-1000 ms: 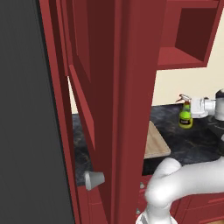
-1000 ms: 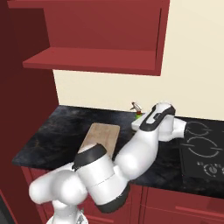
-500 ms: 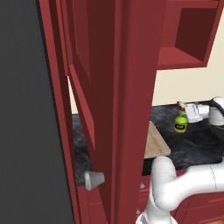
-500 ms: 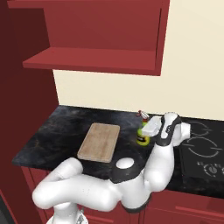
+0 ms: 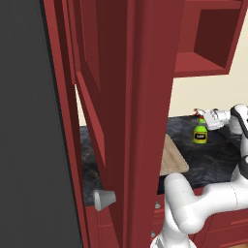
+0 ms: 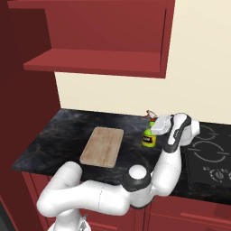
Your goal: Grab the spray bottle from the cabinet, then place it next to the cutting board for sanitizing. Then grab the dish brush from the countertop next to the sink and place it next to the cutting board.
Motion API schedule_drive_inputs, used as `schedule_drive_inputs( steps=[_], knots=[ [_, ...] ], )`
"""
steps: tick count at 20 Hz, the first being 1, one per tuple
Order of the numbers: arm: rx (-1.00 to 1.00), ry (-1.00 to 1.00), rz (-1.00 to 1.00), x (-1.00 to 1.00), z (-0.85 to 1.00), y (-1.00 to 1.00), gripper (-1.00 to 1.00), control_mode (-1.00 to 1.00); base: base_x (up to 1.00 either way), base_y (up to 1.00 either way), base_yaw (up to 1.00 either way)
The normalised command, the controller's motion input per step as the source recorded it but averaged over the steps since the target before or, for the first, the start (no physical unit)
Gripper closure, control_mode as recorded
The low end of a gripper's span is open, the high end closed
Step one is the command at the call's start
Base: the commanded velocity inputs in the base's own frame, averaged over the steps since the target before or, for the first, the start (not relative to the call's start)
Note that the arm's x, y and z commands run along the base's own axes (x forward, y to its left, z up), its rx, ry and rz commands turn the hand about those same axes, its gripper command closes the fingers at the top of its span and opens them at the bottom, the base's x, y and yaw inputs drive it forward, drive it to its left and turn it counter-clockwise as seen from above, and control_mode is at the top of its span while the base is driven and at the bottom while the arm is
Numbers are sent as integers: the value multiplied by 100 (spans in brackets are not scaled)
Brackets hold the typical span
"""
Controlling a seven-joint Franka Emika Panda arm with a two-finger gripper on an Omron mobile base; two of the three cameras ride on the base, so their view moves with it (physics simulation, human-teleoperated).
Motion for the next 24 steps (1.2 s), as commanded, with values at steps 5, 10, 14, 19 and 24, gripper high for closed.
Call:
schedule_drive_inputs(
  steps=[5, 10, 14, 19, 24],
  knots=[
    [-1, -31, 3, -68, -8, -3, 100, -100, 0, 0, 0],
    [-10, -19, -3, -22, -20, 41, -100, -100, 0, 0, 0],
    [0, -13, -2, -27, 0, -9, -100, -100, 0, 0, 0],
    [0, 0, -9, -7, 1, -13, -100, -100, 0, 0, 0],
    [0, 0, -25, 28, 2, -40, -100, -100, 0, 0, 0]
  ],
)
